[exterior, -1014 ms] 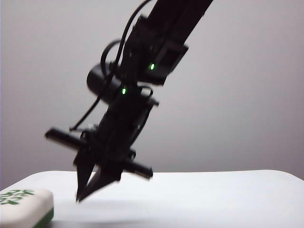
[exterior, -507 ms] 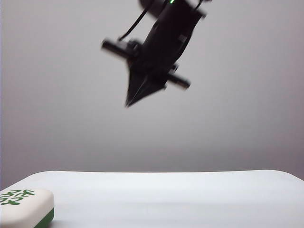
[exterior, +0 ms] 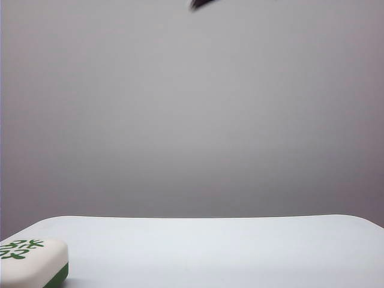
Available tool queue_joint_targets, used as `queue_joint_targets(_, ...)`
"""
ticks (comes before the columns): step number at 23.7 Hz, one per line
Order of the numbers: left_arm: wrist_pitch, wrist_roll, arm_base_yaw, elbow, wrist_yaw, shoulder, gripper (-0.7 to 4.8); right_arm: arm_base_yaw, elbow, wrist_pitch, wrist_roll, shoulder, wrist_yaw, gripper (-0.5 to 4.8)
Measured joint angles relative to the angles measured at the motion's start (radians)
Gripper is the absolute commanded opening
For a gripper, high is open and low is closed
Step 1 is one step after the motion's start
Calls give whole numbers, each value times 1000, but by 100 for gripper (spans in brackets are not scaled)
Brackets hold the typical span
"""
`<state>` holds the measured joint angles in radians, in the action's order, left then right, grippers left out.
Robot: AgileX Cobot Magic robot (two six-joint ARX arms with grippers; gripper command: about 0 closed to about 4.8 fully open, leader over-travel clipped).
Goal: Move the foam mahjong from the right side of the table to the left side of the table.
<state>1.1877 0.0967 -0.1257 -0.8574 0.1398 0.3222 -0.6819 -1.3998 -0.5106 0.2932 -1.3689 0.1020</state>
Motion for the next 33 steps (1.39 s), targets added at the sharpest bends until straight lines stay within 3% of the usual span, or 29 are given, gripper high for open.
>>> queue_joint_targets(4, -165, -1, 0, 75, -11, -99, -5, 38, 111, 4, -9, 176, -109, -5)
queue_joint_targets(9, -235, -8, 0, 162, -76, -133, -5, 61, 317, 26, -11, 389, -233, -5)
queue_joint_targets(12, -362, -39, 0, 191, -113, -140, -5, 74, 534, 90, -11, 611, -354, -5)
queue_joint_targets(15, -432, -51, 0, 242, -126, -147, -5, 73, 658, 124, 1, 753, -412, -5)
queue_joint_targets(21, -727, -123, 0, 379, -134, -188, -5, 86, 859, 175, 13, 1034, -543, -5)
queue_joint_targets(26, -866, -127, 0, 485, -134, -225, -5, 111, 999, 303, -1, 1191, -574, -5)
queue_joint_targets(33, -1007, -116, 0, 637, -133, -326, -5, 196, 1132, 320, -7, 1288, -575, -5)
